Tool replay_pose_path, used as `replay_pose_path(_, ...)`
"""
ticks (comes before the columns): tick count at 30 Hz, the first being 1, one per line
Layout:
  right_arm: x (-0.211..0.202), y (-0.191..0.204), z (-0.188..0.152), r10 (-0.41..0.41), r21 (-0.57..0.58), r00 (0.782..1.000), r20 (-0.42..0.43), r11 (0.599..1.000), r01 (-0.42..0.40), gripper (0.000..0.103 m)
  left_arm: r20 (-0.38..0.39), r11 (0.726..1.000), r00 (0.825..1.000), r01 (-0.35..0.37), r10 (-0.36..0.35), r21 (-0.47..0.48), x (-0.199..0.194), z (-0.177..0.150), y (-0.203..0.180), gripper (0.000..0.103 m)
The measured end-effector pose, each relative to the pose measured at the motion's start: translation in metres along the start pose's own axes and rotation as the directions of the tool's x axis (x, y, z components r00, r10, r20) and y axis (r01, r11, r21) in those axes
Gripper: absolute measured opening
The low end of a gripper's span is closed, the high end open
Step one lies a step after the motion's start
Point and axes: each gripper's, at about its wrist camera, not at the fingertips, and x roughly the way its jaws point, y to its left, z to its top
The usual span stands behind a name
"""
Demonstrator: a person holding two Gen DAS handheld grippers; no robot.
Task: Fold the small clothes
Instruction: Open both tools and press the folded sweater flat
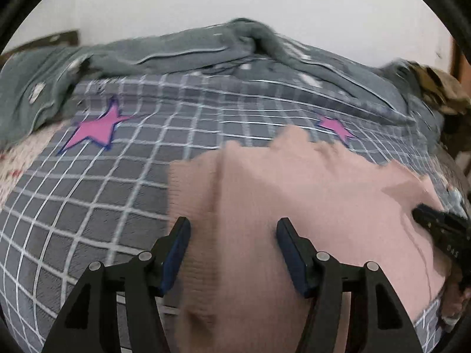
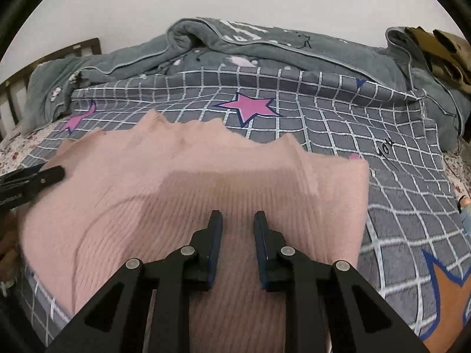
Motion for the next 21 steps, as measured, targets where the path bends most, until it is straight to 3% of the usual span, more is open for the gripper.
replay_pose_path(2, 0.002, -0.001, 0.003, 0.006, 0.008, 1.000, -0.007, 1.000, -0.006, 0.020, -0.012, 0.999, 1.000, -0.003, 0.003, -0.047, 0.000, 0.002, 0.014, 0.060)
replay_pose_path(8, -0.025, 0.007, 0.005, 0.020, 0.067, 1.000, 0.020, 0.997, -0.022, 0.025, -0.057, 0.985, 0.989, 0.132, -0.139, -0.109, -0.001, 0.000, 0.037, 0.061)
replay_pose_path(12, -0.055, 0.045, -0.002, 0.081, 0.009, 0.992, 0.093, 0.997, -0.082, 0.031, -0.080, 0.963, 0.971, 0.210, -0.226, -0.166, -0.002, -0.005, 0.047, 0.063)
replay_pose_path(16, -0.060, 0.087, -0.016, 0.166, -0.072, 0.981, 0.096, 0.985, -0.159, 0.036, -0.081, 0.960, 0.969, 0.219, -0.235, -0.175, -0.006, -0.011, 0.052, 0.064)
replay_pose_path(19, -0.042, 0.110, -0.033, 0.088, -0.116, 0.994, 0.070, 0.990, -0.079, 0.036, -0.080, 0.962, 0.969, 0.219, -0.234, -0.161, -0.009, -0.014, 0.051, 0.064)
replay_pose_path(21, -0.037, 0.115, -0.040, 0.051, -0.119, 0.994, 0.099, 0.992, -0.039, 0.036, -0.082, 0.962, 0.968, 0.221, -0.236, -0.158, -0.010, -0.015, 0.052, 0.065)
